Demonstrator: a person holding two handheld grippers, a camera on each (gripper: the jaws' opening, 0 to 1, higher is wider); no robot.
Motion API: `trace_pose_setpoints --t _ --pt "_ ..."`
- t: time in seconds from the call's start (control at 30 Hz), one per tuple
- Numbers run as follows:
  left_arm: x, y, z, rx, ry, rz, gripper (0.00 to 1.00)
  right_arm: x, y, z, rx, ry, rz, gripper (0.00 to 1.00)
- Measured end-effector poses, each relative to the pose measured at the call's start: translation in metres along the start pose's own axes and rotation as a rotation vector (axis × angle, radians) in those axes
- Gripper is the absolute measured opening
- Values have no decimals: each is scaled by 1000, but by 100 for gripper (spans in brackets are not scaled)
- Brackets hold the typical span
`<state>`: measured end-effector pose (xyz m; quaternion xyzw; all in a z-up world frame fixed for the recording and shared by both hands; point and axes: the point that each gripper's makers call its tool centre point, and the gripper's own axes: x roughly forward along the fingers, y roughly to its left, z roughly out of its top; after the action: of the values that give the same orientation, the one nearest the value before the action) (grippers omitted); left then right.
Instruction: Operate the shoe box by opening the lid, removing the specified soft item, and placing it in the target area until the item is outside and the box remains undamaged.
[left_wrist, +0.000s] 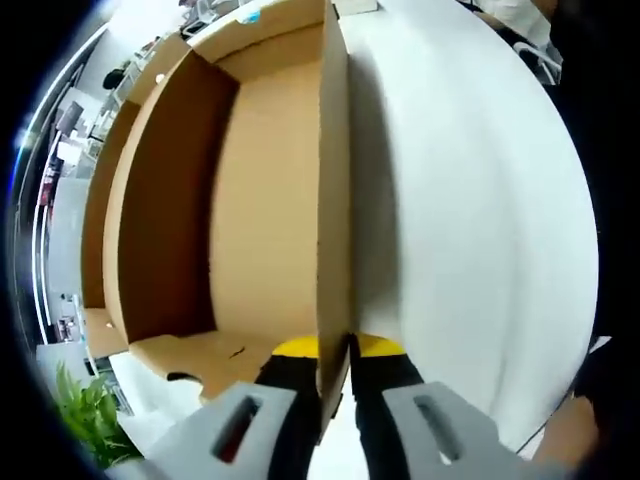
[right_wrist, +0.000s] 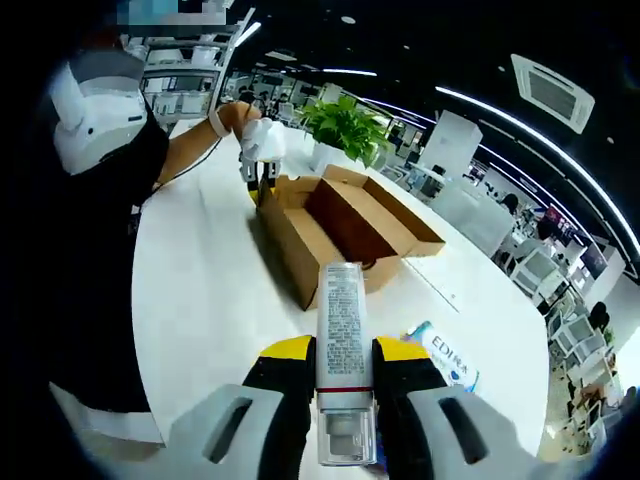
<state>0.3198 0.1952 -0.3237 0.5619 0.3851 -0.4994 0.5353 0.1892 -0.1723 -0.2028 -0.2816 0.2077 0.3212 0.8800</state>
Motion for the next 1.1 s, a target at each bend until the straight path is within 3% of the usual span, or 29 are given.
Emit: trace_pose_setpoints --t 0.17,0.23,0.37,0.6,0.97,1.1 --pt "0 0 -2 7 19 7 9 -12 4 -39 -53 25 64 22" --pt "0 -1 -3 18 25 14 9 -13 11 -46 -90 -4 105 22" --pt "0 0 -3 15 28 18 10 -13 15 -59 -85 -7 149 22" --pt "0 -1 -3 7 32 12 9 -5 16 -100 -136 35 248 22" --pt "0 -2 -2 -18 51 9 9 15 27 -118 -176 56 378 22" --pt "1 -2 -3 -21 56 9 9 19 24 -130 -184 112 384 22"
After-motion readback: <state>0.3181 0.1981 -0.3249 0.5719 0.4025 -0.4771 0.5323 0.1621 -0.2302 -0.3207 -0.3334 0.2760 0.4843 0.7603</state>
